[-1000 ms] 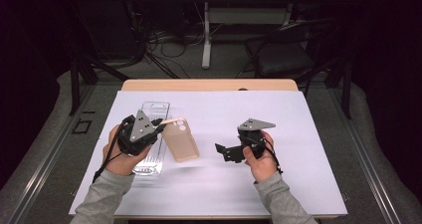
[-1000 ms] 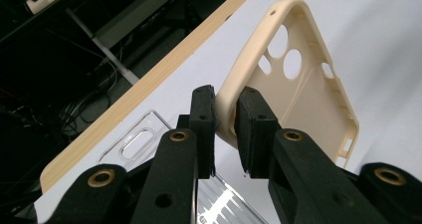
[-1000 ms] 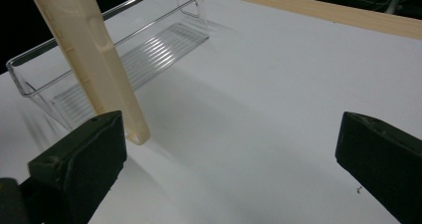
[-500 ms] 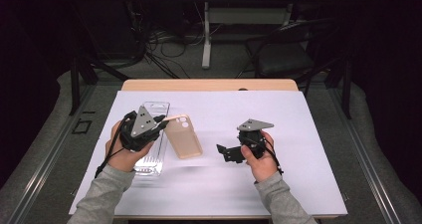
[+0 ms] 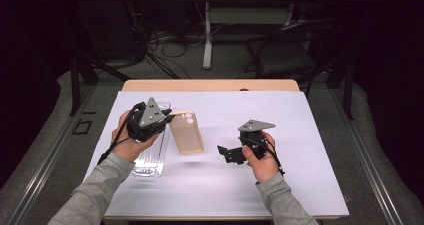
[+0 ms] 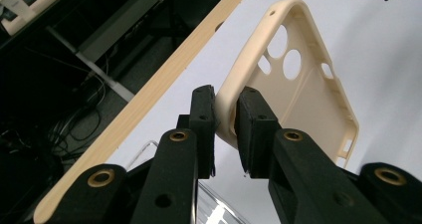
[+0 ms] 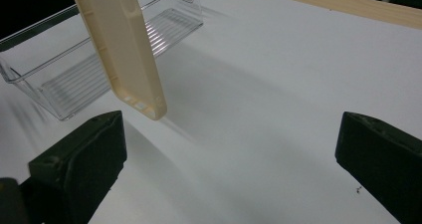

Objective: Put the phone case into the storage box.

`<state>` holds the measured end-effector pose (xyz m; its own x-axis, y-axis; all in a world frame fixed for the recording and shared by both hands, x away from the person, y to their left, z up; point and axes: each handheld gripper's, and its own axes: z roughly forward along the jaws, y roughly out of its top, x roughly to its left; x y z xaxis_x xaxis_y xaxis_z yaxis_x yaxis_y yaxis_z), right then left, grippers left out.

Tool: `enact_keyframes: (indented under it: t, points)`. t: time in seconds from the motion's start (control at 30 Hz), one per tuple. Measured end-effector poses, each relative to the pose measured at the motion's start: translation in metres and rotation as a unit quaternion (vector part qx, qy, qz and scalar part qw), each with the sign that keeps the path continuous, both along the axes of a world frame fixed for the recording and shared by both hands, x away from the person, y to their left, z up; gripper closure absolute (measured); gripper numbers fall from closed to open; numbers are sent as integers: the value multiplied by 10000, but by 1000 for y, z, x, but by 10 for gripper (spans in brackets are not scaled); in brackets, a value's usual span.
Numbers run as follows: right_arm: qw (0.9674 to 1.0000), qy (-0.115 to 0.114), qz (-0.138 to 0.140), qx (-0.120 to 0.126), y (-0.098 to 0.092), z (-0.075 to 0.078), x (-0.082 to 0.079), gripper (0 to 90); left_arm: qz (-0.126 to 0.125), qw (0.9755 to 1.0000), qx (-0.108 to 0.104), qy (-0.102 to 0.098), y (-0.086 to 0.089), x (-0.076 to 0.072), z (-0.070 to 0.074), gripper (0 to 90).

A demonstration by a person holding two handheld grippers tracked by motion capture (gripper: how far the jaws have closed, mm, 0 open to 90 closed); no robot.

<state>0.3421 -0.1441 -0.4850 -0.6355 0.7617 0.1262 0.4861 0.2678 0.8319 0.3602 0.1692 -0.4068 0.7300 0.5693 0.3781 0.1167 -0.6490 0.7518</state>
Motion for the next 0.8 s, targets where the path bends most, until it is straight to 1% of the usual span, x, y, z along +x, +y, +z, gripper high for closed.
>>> enact_keyframes:
  t: [0.13,0.27,0.37,0.47,0.57,0.6,0.63,0.77,0.8]
  points:
    - [10000,11,-34,14,-1,0,0,0,-84,9999,-52,65,1,7,7,791]
    - [10000,16,-38,9,-1,0,1,0,-37,9997,-29,255,2,15,13,791]
    - [10000,39,-33,-6,-1,-1,1,0,-41,9995,-1,322,2,19,16,791]
    - [10000,63,-25,-17,0,-2,1,0,1,9995,108,311,0,21,19,791]
    - [10000,64,-24,-16,0,-2,1,0,1,9995,123,279,-2,23,20,791]
    - [10000,59,-21,-20,-1,-2,1,0,-9,9995,176,266,-2,24,22,792]
    - [10000,59,-21,-20,-1,-2,1,0,-9,9995,176,266,-2,24,22,791]
    - [10000,49,-16,-40,-1,-3,1,0,15,9995,268,163,-4,27,22,791]
    - [10000,49,-16,-40,-1,-3,1,0,31,9996,256,130,-4,28,22,791]
